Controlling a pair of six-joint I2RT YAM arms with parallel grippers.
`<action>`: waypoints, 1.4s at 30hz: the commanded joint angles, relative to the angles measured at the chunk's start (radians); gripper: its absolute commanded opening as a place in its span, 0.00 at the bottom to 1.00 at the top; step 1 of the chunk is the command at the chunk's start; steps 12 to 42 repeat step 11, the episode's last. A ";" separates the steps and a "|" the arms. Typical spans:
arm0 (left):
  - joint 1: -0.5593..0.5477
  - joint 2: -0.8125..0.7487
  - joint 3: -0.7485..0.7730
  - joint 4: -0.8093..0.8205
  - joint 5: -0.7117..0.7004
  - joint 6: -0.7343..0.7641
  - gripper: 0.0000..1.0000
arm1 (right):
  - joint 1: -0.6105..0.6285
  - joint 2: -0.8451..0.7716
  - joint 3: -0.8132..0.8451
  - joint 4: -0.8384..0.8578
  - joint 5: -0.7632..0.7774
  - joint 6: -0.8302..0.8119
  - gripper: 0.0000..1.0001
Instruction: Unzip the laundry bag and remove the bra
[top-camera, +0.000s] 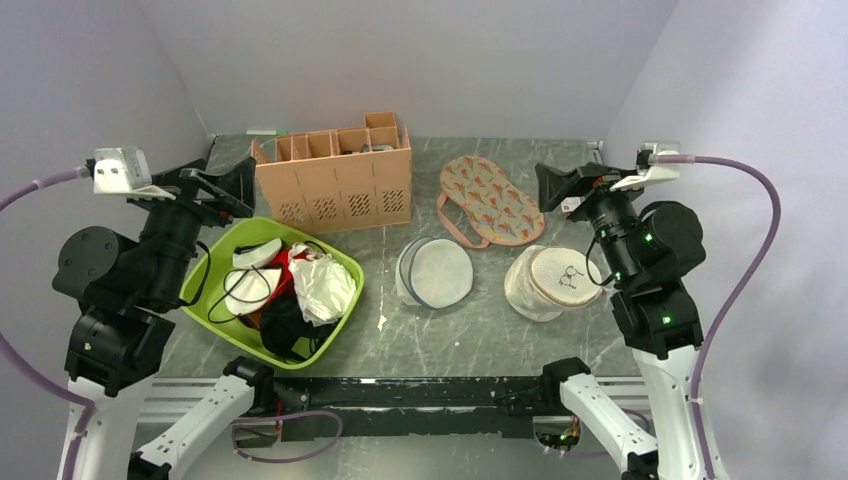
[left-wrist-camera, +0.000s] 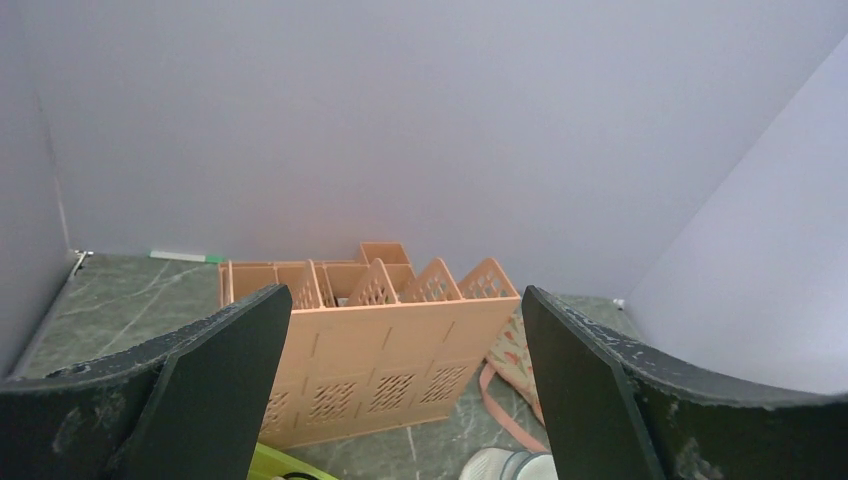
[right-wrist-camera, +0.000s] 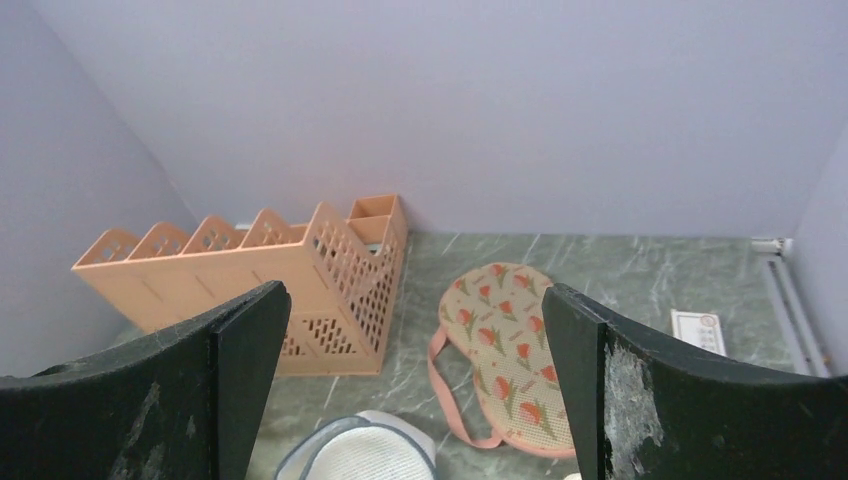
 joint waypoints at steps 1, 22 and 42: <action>0.006 0.014 -0.013 0.017 -0.018 0.058 0.98 | -0.003 0.002 0.011 -0.044 0.080 -0.028 1.00; 0.006 0.022 -0.035 0.012 -0.002 0.047 0.97 | -0.003 0.005 0.003 -0.070 0.105 -0.019 1.00; 0.006 0.022 -0.035 0.012 -0.002 0.047 0.97 | -0.003 0.005 0.003 -0.070 0.105 -0.019 1.00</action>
